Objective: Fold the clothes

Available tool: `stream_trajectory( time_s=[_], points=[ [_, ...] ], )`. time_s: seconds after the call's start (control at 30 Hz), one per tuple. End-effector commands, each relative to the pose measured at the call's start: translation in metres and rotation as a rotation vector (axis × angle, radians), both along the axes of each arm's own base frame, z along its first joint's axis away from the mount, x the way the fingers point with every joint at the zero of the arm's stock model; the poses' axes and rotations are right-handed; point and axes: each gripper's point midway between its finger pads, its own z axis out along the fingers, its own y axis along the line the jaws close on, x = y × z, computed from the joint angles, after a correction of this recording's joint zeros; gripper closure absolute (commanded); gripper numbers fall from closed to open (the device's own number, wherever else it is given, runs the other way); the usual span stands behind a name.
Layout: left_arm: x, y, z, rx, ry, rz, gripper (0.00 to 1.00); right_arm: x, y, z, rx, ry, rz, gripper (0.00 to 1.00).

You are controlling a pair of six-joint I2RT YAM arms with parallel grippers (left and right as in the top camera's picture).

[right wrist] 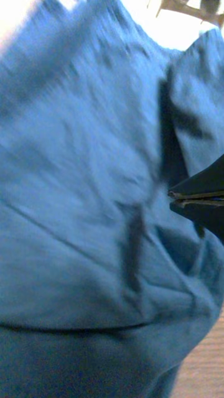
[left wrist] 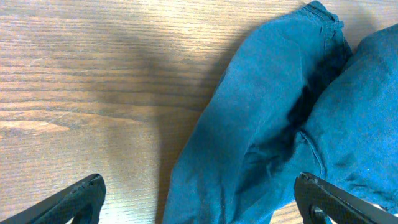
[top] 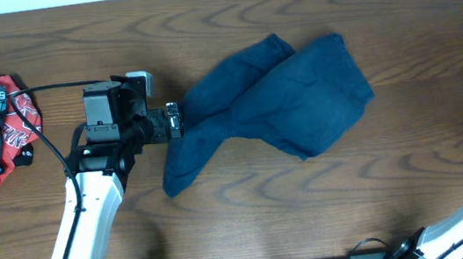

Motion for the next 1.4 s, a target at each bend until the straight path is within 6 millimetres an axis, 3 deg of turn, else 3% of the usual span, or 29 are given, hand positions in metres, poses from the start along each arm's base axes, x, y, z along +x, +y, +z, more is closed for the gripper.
stream_trajectory(
  time_s=[0.0,0.1,0.33,0.5,0.63,0.83,0.9,0.97,1.0,1.07,1.2,1.37],
  points=[
    [0.003,0.003,0.002,0.011,-0.007,0.005,0.02,0.0,-0.007,0.019,-0.058,0.012,0.009,0.99],
    [0.004,0.002,0.002,0.01,-0.012,0.005,0.02,0.019,0.014,0.008,0.067,-0.066,0.1,0.99],
    [0.004,0.002,0.003,0.009,-0.014,0.005,0.02,0.083,0.095,-0.001,0.359,-0.256,0.4,0.99],
    [0.004,0.002,0.003,0.009,-0.013,0.005,0.02,0.105,0.149,-0.01,0.408,-0.212,0.519,0.99],
    [0.004,0.002,0.003,0.007,-0.012,0.008,0.02,0.116,0.178,-0.019,0.423,-0.194,0.553,0.99],
    [0.005,0.003,0.003,0.008,-0.017,0.008,0.02,0.131,0.247,-0.022,0.454,-0.117,0.831,0.99],
    [0.005,0.004,0.003,0.016,-0.018,0.011,0.02,0.135,0.276,-0.023,0.465,-0.095,0.899,0.86],
    [0.006,0.012,0.0,0.051,-0.013,0.043,0.02,0.135,0.301,-0.025,0.475,-0.074,0.959,0.51],
    [0.006,0.016,-0.001,0.07,-0.009,0.058,0.02,0.135,0.313,-0.026,0.479,-0.065,0.988,0.43],
    [0.005,0.019,-0.002,0.085,-0.003,0.07,0.02,0.135,0.33,-0.028,0.483,-0.052,1.029,0.13],
    [0.003,0.019,-0.004,0.085,0.01,0.069,0.02,0.142,0.344,-0.028,0.485,-0.08,1.08,0.1],
    [-0.002,0.019,-0.008,0.083,0.035,0.065,0.02,0.16,0.343,-0.027,0.482,-0.15,1.193,0.01]
  ],
)
